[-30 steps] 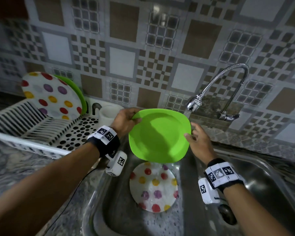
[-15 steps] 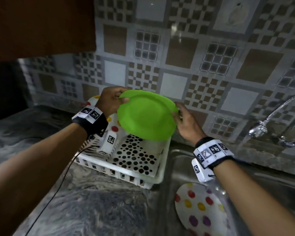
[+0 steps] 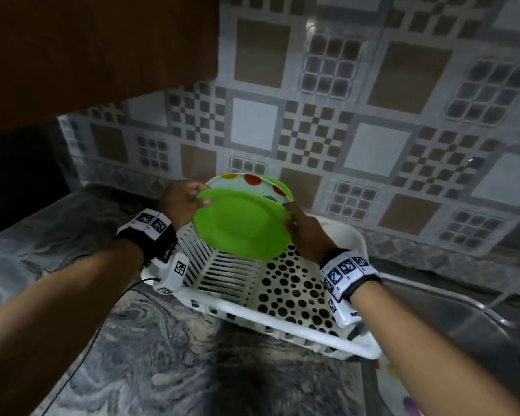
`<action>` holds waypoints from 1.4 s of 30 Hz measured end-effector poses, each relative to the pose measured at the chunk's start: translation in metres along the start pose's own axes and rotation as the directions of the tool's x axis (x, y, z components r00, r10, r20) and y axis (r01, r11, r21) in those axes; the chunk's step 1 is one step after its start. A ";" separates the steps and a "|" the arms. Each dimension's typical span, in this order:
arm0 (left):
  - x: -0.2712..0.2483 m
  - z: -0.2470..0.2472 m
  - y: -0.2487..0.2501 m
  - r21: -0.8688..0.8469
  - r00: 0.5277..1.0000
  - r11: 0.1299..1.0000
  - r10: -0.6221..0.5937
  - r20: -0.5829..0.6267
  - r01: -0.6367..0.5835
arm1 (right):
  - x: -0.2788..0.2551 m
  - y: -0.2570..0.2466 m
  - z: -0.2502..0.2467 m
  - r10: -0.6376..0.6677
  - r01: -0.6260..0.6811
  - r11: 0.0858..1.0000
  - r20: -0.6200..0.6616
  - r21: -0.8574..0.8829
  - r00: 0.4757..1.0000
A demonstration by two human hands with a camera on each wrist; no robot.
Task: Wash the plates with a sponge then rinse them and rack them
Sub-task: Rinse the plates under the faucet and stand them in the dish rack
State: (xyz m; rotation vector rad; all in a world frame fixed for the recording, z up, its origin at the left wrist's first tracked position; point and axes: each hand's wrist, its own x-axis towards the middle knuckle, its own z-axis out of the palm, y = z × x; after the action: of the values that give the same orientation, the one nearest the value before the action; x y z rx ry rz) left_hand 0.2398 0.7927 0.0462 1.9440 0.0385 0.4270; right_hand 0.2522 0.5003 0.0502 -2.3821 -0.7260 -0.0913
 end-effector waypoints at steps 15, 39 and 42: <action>-0.005 -0.016 0.016 0.047 1.000 0.999 0.002 0.017 -0.003 | 0.007 -0.002 -0.009 0.079 -0.082 0.993 0.034 0.086 0.996; -0.154 0.447 0.192 0.037 0.943 0.996 0.064 0.327 -0.080 | -0.269 0.278 -0.207 0.597 -0.595 0.800 0.178 -0.074 0.782; -0.169 0.488 0.152 0.141 0.922 0.989 -0.101 0.374 0.051 | -0.288 0.307 -0.198 0.671 -0.685 0.729 0.201 -0.001 0.714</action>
State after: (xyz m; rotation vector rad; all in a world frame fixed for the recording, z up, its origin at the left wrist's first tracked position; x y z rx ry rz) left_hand 0.2090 0.2609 -0.0319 2.1146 -0.1118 -0.0120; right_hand 0.1920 0.0470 -0.0333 -2.4518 0.1196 0.4749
